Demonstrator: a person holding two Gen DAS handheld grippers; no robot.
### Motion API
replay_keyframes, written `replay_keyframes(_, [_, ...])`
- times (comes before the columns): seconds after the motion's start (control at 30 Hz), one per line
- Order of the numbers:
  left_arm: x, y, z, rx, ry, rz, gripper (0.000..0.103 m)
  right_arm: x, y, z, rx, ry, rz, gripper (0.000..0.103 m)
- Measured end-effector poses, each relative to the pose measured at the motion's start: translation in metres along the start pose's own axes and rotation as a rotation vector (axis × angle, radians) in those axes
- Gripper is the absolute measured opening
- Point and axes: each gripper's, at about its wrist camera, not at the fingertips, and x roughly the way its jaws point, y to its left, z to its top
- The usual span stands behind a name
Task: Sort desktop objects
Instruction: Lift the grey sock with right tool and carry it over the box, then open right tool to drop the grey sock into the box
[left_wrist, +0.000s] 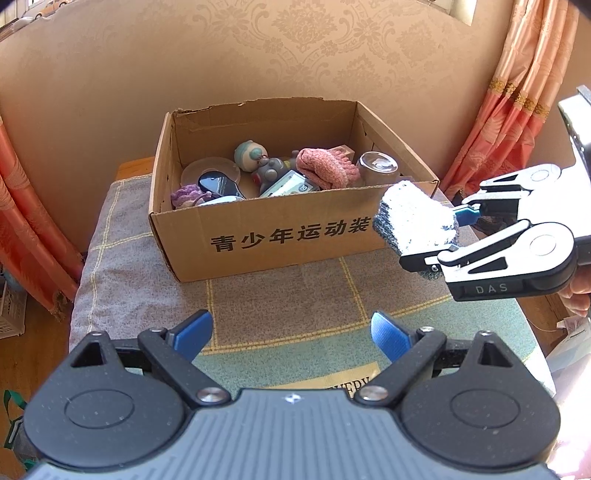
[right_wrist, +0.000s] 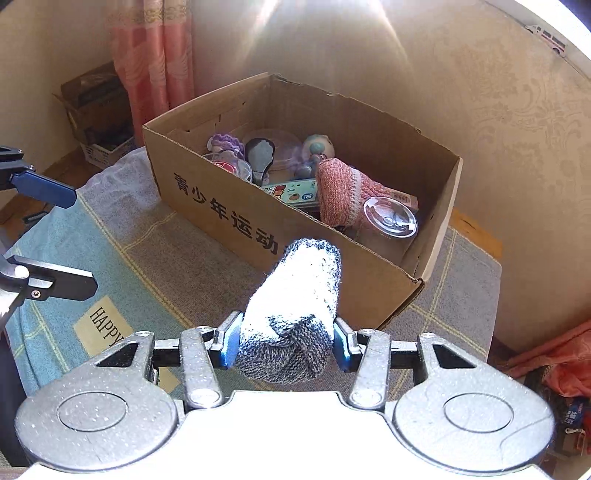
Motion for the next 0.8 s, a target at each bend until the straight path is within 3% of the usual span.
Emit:
replay_keyframes(0.37, [-0.002, -0.001, 0.0, 0.028, -0.01, 0.028, 0.093, -0.028, -0.011, 0.039, -0.002, -0.087, -0.011, 0.054])
replay_keyframes(0.8, [-0.001, 0.007, 0.0, 0.014, -0.018, 0.031, 0.093, -0.012, -0.025, 0.099, -0.021, -0.124, -0.046, 0.054])
